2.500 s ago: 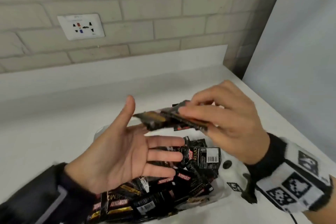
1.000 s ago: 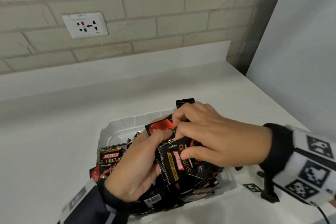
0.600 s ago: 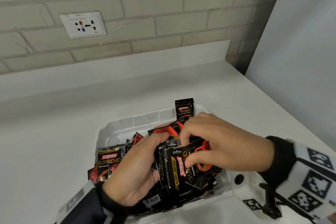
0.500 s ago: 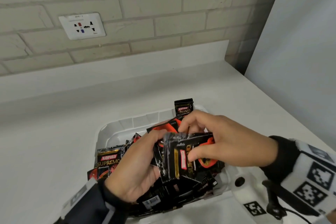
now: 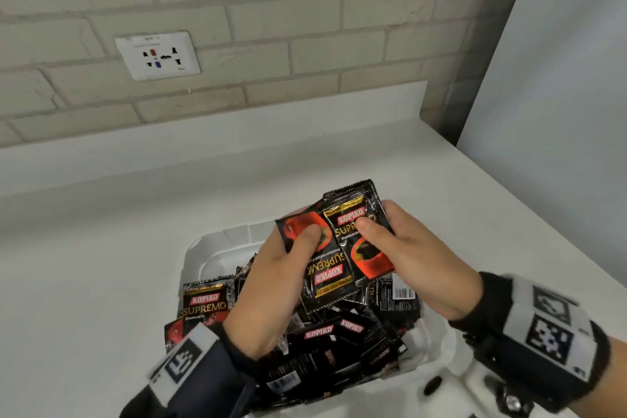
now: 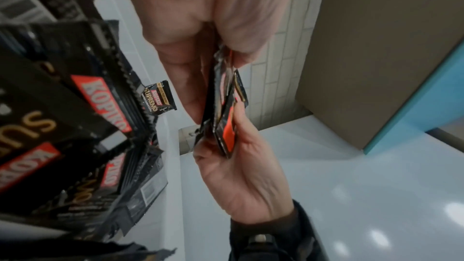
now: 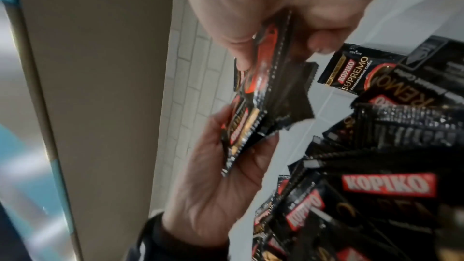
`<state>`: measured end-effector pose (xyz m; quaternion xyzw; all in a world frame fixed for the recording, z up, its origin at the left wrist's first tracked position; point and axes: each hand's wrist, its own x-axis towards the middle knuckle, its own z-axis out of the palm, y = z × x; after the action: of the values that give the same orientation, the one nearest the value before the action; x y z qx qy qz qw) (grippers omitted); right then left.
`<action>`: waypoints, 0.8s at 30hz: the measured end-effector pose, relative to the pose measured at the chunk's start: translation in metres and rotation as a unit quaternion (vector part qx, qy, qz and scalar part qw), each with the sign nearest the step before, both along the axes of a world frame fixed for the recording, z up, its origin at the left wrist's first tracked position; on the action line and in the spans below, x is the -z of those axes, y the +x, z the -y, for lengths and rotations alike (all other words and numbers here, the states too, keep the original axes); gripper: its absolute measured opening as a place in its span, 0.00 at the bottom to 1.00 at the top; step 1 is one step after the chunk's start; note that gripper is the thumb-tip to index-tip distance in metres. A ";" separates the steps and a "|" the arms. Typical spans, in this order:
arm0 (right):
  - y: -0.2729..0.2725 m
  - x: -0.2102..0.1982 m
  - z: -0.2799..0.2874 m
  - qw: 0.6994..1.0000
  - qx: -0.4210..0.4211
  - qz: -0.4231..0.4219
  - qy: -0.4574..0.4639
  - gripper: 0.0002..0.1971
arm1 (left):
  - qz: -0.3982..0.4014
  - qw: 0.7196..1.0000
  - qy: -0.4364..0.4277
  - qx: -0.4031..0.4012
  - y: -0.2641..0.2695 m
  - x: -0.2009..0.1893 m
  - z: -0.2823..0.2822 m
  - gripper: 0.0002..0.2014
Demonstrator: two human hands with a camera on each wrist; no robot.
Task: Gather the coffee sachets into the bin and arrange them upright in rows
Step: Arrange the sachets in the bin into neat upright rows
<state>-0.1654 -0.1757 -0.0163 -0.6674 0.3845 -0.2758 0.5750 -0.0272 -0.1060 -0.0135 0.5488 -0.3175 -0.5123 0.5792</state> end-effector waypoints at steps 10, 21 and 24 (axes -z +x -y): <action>0.006 0.008 -0.006 0.996 -0.015 -0.058 -0.068 0.18 | 0.112 0.992 -0.051 -0.023 0.005 0.012 0.002 0.15; -0.006 -0.053 0.039 0.939 -0.168 -0.227 -0.198 0.27 | 0.140 0.987 -0.060 0.045 0.005 0.012 -0.004 0.18; -0.007 -0.059 0.048 0.941 -0.178 -0.227 -0.176 0.18 | 0.114 0.991 -0.056 0.026 0.010 0.014 -0.004 0.19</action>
<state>-0.1719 -0.2242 0.0431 -0.8605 0.3249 -0.0730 0.3855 -0.0171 -0.1016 -0.0272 0.5619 -0.4242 -0.4424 0.5556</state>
